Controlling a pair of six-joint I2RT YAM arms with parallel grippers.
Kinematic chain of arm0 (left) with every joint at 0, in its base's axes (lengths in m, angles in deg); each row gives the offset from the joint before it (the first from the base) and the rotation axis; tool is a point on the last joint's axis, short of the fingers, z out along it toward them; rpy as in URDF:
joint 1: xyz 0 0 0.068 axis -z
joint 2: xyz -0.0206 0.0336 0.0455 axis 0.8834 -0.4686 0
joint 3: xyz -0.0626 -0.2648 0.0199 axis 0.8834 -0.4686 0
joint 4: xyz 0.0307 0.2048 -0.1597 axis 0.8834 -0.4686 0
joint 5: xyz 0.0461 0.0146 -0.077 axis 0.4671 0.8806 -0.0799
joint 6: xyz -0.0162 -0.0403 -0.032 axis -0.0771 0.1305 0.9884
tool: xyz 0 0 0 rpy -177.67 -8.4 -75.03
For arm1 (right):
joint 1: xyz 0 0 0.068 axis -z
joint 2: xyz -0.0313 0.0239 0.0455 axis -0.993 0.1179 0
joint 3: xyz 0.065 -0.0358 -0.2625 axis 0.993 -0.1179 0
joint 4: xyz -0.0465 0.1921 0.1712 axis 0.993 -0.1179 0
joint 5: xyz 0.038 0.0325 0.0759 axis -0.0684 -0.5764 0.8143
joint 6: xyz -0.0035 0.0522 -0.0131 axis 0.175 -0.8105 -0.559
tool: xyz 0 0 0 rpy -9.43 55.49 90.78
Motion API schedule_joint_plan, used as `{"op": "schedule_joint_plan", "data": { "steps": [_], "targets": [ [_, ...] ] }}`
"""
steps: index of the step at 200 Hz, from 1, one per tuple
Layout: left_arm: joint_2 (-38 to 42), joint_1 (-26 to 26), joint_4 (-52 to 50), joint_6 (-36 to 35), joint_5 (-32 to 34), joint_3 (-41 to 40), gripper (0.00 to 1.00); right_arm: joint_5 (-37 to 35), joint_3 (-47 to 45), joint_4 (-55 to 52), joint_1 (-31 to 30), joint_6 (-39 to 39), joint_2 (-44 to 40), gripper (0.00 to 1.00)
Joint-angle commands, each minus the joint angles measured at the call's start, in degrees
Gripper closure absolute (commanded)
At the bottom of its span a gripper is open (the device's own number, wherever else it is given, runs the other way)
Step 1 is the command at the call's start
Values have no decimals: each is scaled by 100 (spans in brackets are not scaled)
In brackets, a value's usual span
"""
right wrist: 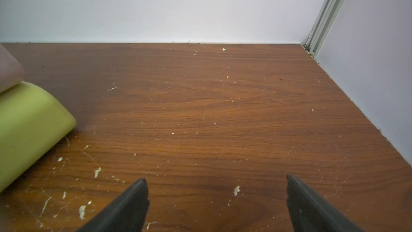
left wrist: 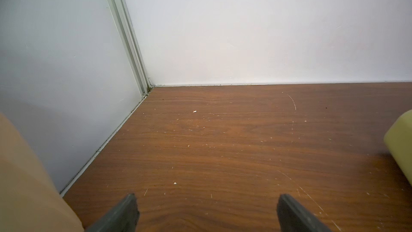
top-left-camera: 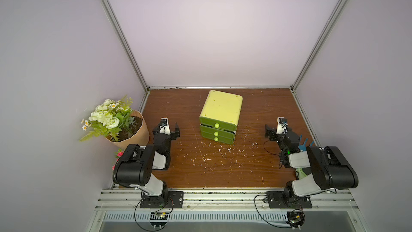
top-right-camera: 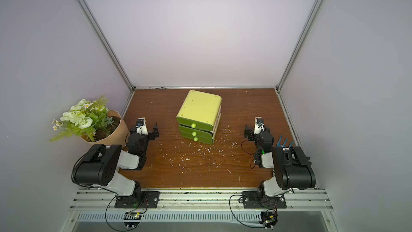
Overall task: Take the sponge out of the drawer
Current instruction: Move the storage box to the center of the board.
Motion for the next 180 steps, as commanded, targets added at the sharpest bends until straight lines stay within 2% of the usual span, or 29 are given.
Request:
{"op": "schedule_joint_plan", "data": {
  "steps": [1,102,130,146,180],
  "targets": [
    [-22,31,136,-39,34,87,0,98,119,273,-24,65,29,1],
    [-3,4,192,-44,-94,41,0,18,146,217,29,-31,29,1],
    [-2,3,1014,-69,-221,-372,0,-426,26,394,-113,-18,-38,1],
    [99,9,1315,-75,-194,-576,0,-580,-99,461,-191,22,-269,1],
    [797,147,711,-244,-164,-581,0,-618,-15,-342,-327,181,-1095,1]
  ]
}}
